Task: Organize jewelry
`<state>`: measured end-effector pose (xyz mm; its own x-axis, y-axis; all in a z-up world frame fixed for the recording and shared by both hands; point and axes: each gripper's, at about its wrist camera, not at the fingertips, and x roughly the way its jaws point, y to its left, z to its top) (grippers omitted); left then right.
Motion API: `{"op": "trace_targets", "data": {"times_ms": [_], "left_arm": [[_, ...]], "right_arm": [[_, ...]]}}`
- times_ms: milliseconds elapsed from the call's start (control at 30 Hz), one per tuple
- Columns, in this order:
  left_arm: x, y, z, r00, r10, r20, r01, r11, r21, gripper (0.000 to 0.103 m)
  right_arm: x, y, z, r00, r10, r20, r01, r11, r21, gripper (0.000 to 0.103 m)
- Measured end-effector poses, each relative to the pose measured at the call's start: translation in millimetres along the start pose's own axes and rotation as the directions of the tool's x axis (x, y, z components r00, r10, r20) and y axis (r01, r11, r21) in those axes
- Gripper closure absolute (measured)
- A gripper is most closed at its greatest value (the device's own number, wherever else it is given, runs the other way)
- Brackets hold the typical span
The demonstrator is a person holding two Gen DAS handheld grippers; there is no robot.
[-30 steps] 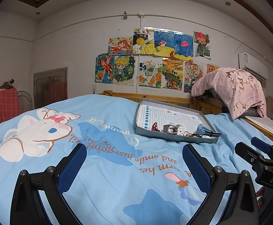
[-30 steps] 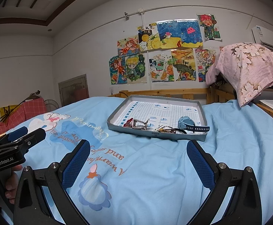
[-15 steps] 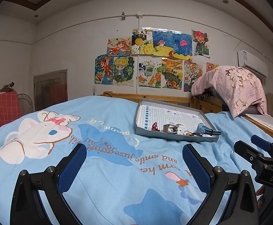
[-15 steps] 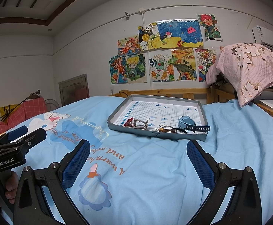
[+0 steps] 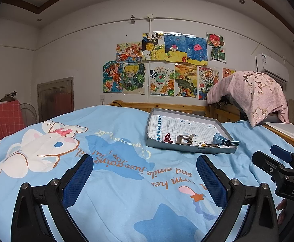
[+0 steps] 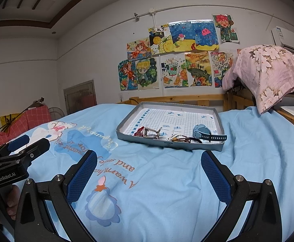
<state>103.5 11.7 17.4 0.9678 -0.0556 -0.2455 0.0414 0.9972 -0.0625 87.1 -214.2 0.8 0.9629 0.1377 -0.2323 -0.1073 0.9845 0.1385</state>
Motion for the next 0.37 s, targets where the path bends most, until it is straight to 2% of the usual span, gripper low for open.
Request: {"op": "trace_targets", "data": {"times_ms": [367], "left_arm": [[-0.7, -1.4, -0.3, 1.0, 0.0, 0.0, 0.0, 1.0, 0.002, 0.0]], "right_arm": [[-0.3, 1.4, -0.1, 1.0, -0.001, -0.001, 0.001, 1.0, 0.0, 0.002]]}}
